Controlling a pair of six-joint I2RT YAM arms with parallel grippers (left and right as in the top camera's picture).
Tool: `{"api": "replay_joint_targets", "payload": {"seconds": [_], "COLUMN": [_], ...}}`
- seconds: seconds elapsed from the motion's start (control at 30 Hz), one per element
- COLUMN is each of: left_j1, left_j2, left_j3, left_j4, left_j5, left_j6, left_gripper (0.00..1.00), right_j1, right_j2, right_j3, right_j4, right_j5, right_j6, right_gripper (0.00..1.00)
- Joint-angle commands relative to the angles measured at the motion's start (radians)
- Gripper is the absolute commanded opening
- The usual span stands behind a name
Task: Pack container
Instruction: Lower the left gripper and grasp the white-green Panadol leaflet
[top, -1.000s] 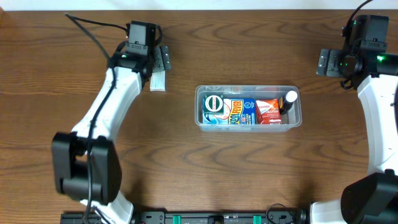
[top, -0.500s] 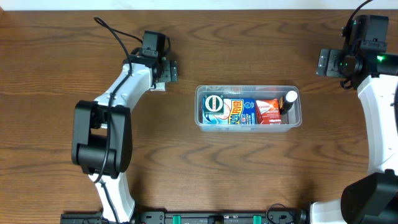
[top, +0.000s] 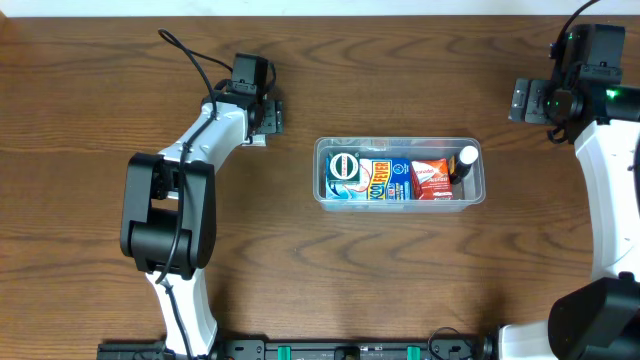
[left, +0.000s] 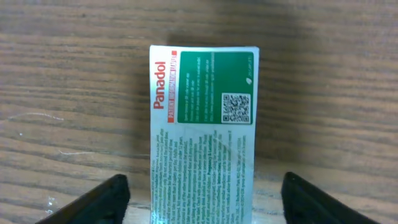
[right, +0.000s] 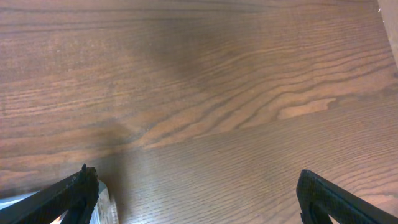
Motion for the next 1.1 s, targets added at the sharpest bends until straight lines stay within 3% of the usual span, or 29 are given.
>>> {"api": "replay_joint_targets", "payload": {"seconds": [0.0,0.57,0.67,0.87,1.07], "left_j1": [0.005,0.010,0.013,0.014,0.014], "left_j2": [0.022,0.060,0.055,0.047,0.046], "left_j3": [0.009,0.002,0.002,0.002,0.003], "left_j4": [0.002,0.019,0.019,0.019,0.016], "left_j5": [0.003,0.003,0.003,0.003,0.002], "left_j6": [0.005,0.005,0.005,0.005,0.005], "left_gripper": [0.72,0.71,0.64,0.61,0.47], "right_j1": [-0.006,-0.006,-0.006,-0.006,-0.006], "right_j2": [-0.010,-0.010,-0.010,-0.010,-0.010], "right_j3": [0.001,0.001,0.001,0.001,0.001], "right_j4": [-0.001,-0.001,-0.001,-0.001,-0.001], "right_j5": [0.003,0.003,0.003,0.003,0.003], "right_j6": [0.014,0.014,0.014,0.014,0.014], "right_gripper": [0.99,0.99,0.99,0.99,0.99]}}
